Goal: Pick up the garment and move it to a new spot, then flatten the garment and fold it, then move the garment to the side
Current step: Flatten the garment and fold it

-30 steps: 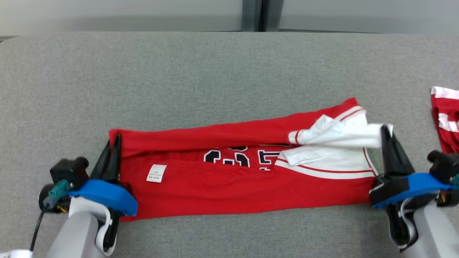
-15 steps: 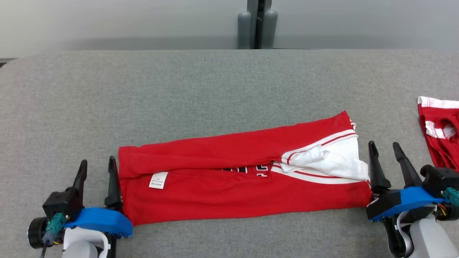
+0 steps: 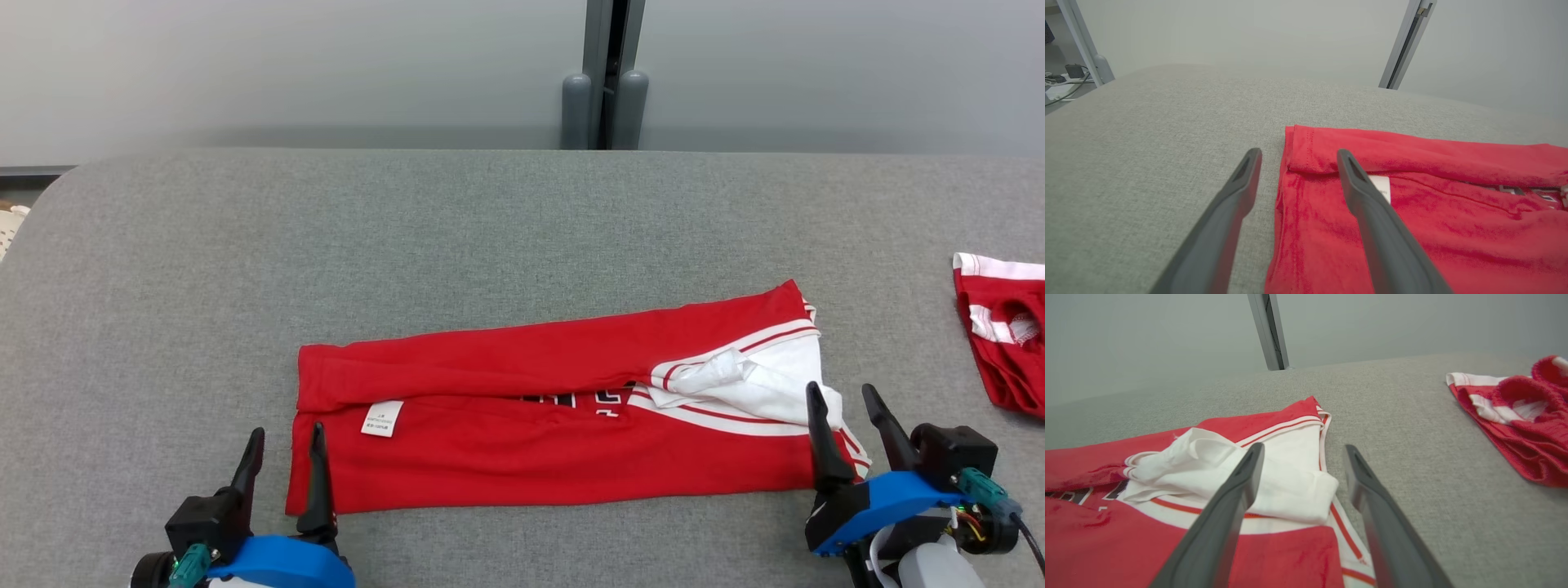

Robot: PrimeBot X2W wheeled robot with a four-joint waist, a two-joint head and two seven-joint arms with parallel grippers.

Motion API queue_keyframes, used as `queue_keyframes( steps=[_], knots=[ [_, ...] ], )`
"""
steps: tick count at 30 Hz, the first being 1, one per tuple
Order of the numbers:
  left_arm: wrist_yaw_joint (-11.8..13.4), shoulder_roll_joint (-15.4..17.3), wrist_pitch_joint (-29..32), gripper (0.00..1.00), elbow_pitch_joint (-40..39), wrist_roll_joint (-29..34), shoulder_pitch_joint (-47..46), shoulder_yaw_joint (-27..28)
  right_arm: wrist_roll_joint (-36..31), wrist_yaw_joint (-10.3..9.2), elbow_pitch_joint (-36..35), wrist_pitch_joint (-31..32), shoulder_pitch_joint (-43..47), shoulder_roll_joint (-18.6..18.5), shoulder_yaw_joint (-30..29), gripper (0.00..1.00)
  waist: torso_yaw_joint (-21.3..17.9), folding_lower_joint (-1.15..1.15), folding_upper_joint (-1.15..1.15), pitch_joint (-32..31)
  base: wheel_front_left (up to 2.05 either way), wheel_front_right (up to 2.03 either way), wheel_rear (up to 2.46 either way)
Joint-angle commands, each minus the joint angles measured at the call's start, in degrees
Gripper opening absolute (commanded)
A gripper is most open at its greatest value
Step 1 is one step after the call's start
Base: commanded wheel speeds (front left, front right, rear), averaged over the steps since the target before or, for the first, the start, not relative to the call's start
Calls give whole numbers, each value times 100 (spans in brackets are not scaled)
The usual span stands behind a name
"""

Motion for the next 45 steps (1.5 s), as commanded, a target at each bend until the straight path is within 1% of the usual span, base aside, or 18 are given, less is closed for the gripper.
queue_keyframes(
  steps=[1,6,9,15,19,20,21,22,25,28,33,35,38,41,42,45],
  knots=[
    [-23,-8,-25,100,15,-54,26,-65,-59,0,59,-15,-54,13,-1,100,14,1,0,18,0,0,0],
    [-29,-8,-25,100,126,-158,-46,-232,-282,0,668,-15,-567,-28,-11,100,66,1,0,139,0,0,0],
    [-40,-10,-25,100,233,-173,-130,-320,-394,0,1249,68,-876,-39,-70,100,134,1,0,186,0,0,0],
    [-55,-12,-25,100,375,-268,-210,-488,-710,-3,2421,314,-1253,-29,-531,100,285,1,0,244,0,0,0],
    [-64,-10,-25,100,425,-292,-190,-504,-842,-8,2963,289,-1294,20,-791,100,316,1,0,274,0,0,0],
    [-68,-11,-25,100,439,-284,-184,-505,-864,-8,3074,285,-1315,33,-810,82,314,1,0,283,0,0,0],
    [-72,-11,-25,100,455,-281,-178,-501,-853,-8,3168,283,-1340,56,-803,27,308,1,0,288,0,0,0],
    [-73,-11,-25,100,470,-273,-170,-493,-816,-8,3231,261,-1365,70,-784,0,297,1,0,294,0,0,0],
    [-72,-10,-25,100,523,-281,-140,-454,-726,-8,3202,127,-1463,95,-820,0,232,1,0,292,0,0,0],
    [-80,-14,-25,100,568,-286,-141,-469,-684,-24,2937,25,-1479,-138,-1092,0,133,1,0,265,0,0,0],
    [-94,-12,-25,100,594,-305,-145,-503,-721,-5,2114,-12,-1345,-291,-1468,0,-61,1,0,228,0,0,0],
    [-101,-10,-25,100,592,-291,-186,-523,-773,-4,1791,-13,-1261,-302,-1508,0,-128,1,0,229,0,0,0],
    [-111,-11,-25,100,615,-299,-227,-582,-708,-1,1298,-14,-1139,-211,-1315,0,-192,1,0,224,0,0,0],
    [-122,-11,-25,100,596,-285,-258,-685,-478,0,805,-15,-1058,-90,-882,0,-202,1,0,215,0,0,0],
    [-122,-11,-25,100,596,-285,-258,-685,-478,0,805,-15,-1058,-90,-882,0,-202,1,0,215,0,0,0],
    [-131,-6,-25,100,608,-271,-237,-805,-101,0,343,-14,-950,1,-236,0,-138,1,0,197,0,0,0]
  ],
)
